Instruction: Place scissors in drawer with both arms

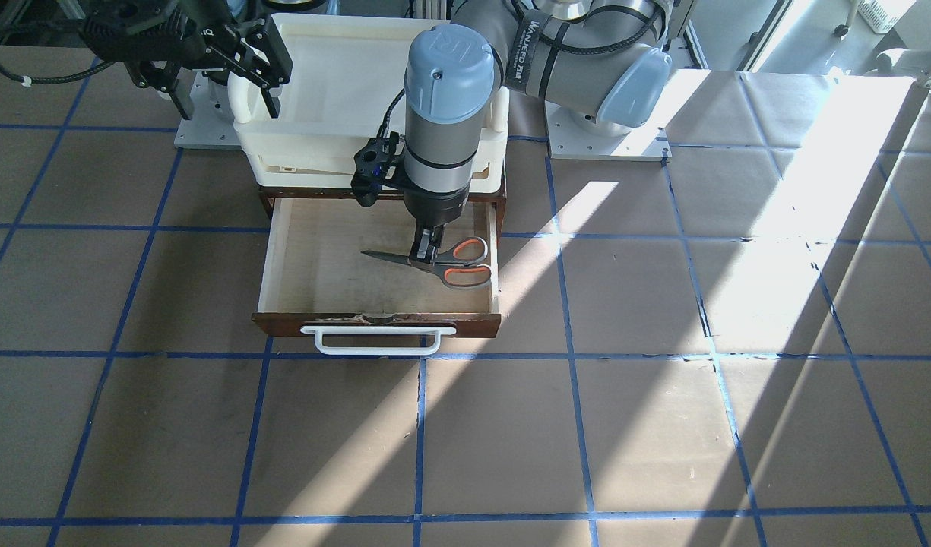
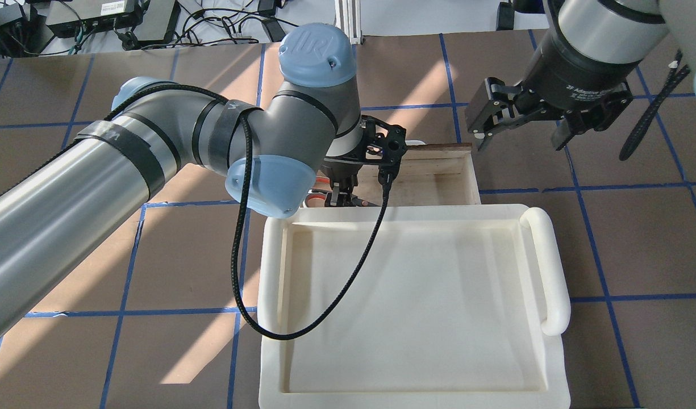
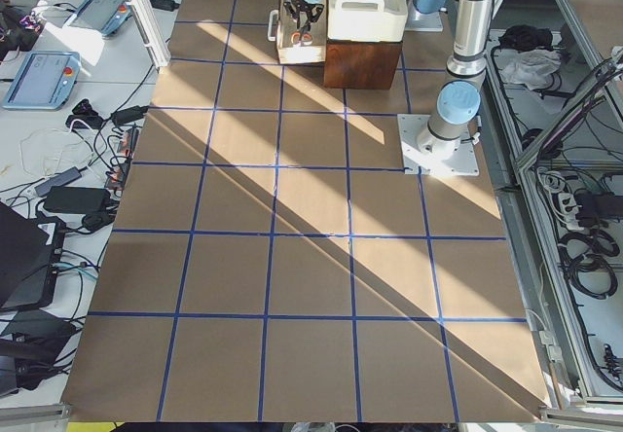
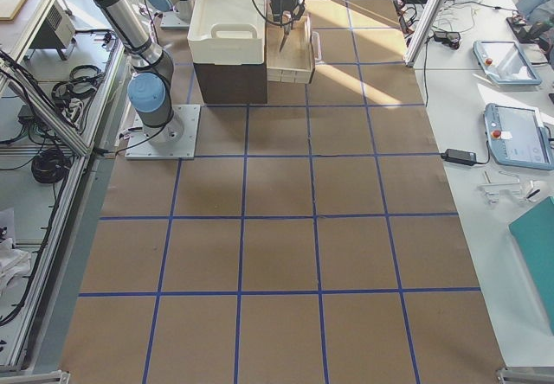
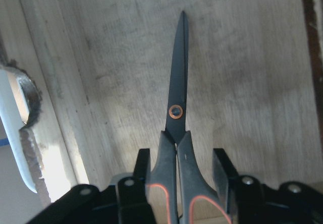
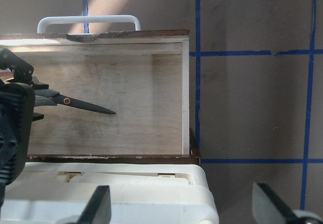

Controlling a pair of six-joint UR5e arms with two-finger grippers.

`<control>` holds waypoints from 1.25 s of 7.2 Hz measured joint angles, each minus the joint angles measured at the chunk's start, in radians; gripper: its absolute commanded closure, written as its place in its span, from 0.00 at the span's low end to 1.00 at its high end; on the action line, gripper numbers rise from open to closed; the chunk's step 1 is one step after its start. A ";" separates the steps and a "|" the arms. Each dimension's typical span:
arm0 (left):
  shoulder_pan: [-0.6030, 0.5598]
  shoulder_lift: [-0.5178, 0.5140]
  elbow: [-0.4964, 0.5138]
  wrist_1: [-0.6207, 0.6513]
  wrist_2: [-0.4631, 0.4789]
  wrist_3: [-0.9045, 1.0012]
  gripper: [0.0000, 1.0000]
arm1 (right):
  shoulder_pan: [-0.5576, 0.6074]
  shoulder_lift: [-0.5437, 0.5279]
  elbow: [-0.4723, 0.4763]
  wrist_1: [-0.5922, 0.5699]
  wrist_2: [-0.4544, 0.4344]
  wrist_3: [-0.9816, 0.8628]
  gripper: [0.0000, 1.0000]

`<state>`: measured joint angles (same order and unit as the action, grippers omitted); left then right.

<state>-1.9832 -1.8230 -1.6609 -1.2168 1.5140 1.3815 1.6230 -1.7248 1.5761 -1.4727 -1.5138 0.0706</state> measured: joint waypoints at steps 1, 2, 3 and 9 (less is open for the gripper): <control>0.000 0.004 0.001 0.000 -0.001 -0.007 0.37 | 0.000 -0.001 0.000 -0.001 0.000 0.017 0.00; 0.000 0.015 0.005 0.000 0.000 -0.019 0.37 | 0.000 -0.002 0.001 -0.001 -0.001 0.028 0.00; 0.001 0.029 0.021 -0.003 0.004 -0.041 0.38 | 0.001 -0.002 0.001 -0.001 -0.008 0.046 0.00; 0.140 0.131 0.099 -0.027 -0.005 -0.679 0.17 | 0.001 -0.002 0.002 0.008 -0.042 0.086 0.00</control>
<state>-1.8434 -1.6921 -1.5622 -1.2440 1.5091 0.7028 1.6245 -1.7269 1.5784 -1.4646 -1.5553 0.1562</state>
